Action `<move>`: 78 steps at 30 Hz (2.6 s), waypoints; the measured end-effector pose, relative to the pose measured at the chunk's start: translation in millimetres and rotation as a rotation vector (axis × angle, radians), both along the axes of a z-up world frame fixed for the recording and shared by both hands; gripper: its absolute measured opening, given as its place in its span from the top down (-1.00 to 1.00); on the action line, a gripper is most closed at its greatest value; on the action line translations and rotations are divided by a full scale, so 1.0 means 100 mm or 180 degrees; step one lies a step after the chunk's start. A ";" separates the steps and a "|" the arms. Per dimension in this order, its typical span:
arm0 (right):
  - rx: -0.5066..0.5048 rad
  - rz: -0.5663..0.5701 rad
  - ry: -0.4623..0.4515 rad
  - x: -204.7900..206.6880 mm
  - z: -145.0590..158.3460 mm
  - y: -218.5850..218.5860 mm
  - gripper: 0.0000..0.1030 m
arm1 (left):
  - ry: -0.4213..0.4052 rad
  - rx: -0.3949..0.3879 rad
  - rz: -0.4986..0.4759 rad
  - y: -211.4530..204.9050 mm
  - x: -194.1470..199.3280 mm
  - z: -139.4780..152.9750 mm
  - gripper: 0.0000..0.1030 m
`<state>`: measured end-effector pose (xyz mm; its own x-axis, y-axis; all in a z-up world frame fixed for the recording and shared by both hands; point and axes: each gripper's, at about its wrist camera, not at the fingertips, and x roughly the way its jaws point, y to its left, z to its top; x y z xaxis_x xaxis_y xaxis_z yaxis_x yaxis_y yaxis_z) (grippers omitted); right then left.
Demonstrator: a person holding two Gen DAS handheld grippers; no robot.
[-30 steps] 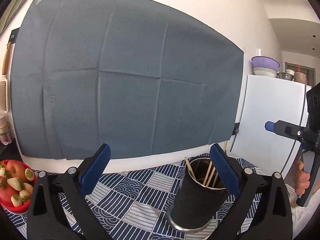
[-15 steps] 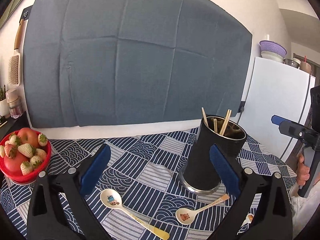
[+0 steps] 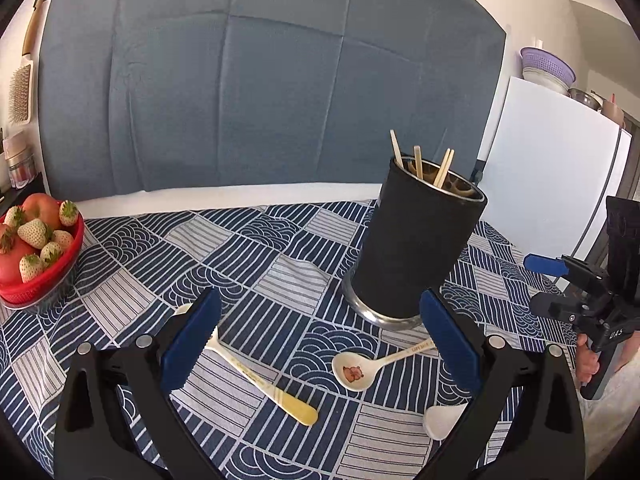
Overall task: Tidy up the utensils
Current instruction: 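Pull the right tool back from the holder toward the spoons, then close the right tool on the handle of the large white spoon, then lift the white spoon upright with the right tool over the black holder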
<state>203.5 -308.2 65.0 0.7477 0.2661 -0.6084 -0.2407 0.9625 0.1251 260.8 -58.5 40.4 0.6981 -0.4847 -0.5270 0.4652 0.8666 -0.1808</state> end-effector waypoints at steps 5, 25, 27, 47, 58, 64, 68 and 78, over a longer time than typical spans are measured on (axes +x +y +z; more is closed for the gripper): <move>-0.0048 0.0004 0.0229 -0.06 -0.28 -0.03 -0.80 | 0.0164 0.0092 -0.0083 -0.08 -0.07 -0.18 -0.89; -0.0296 0.0125 0.0562 -0.35 -0.74 0.10 -0.80 | 0.0678 0.0224 -0.0438 -0.40 -0.36 -0.56 -0.89; -0.0291 0.0112 0.0573 -0.37 -0.77 0.10 -0.80 | 0.0740 0.0264 -0.0461 -0.43 -0.38 -0.58 -0.88; -0.0434 0.0276 0.0624 -0.39 -0.84 0.24 -0.80 | 0.1101 0.0384 -0.0649 -0.66 -0.43 -0.71 0.83; -0.0635 0.0638 0.0562 -0.30 -0.81 0.51 -0.80 | 0.0828 0.0513 -0.0765 -0.71 -0.55 -0.44 0.85; -0.0779 0.0996 0.0510 -0.32 -0.75 0.68 0.05 | 0.0688 0.0558 -0.0809 -0.70 -0.62 -0.29 0.85; -0.0834 0.1074 0.0541 -0.31 -0.73 0.72 0.60 | 0.0598 0.0561 -0.0831 -0.68 -0.65 -0.20 0.85; -0.0801 0.1112 0.0429 -0.31 -0.57 0.74 0.66 | 0.0391 0.0588 -0.0882 -0.71 -0.67 0.04 0.84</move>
<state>172.5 -233.9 8.4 0.5491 0.3196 -0.7722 -0.5541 0.8309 -0.0501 193.9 -129.3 43.9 0.4795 -0.5354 -0.6953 0.6717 0.7338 -0.1019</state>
